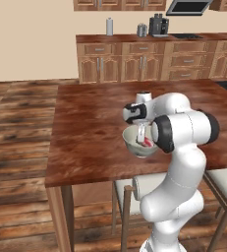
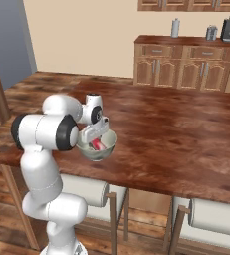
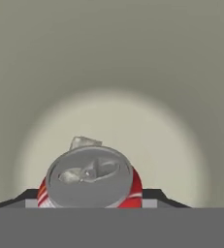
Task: Open the fridge, grab two sodas, and place both sodas inside the bowl with ice on the dining counter.
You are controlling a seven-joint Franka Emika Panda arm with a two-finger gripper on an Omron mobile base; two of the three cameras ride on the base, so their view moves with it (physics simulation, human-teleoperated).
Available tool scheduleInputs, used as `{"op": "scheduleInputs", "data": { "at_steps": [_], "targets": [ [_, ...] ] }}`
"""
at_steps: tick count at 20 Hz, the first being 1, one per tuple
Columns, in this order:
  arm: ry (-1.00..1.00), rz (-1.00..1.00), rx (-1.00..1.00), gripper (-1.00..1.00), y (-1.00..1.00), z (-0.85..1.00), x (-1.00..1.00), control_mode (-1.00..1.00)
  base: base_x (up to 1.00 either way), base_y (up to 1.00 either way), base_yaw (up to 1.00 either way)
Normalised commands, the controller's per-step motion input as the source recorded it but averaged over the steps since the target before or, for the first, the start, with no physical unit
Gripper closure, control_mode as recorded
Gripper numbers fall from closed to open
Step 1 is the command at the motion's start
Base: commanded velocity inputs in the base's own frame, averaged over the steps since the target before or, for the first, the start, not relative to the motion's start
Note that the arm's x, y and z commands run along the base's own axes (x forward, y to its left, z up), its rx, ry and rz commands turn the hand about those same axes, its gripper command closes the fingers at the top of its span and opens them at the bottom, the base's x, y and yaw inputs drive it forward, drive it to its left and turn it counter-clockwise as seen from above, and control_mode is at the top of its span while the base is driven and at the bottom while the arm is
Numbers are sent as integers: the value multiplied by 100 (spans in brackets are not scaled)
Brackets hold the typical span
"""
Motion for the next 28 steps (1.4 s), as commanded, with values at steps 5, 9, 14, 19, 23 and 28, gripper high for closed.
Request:
{"op": "scheduleInputs", "data": {
  "at_steps": [5,9,14,19,23,28],
  "targets": [
    [3,6,0,-100,0,-7,0,-100,0,0,0],
    [-1,4,1,-100,-3,0,-18,-100,0,0,0],
    [-2,0,1,-100,-1,4,-41,-100,0,0,0],
    [0,2,2,-100,-8,32,-38,-100,0,0,0],
    [0,2,6,-100,-5,53,-43,-100,0,0,0],
    [-1,0,11,-100,-15,70,-56,-100,0,0,0]
  ]
}}
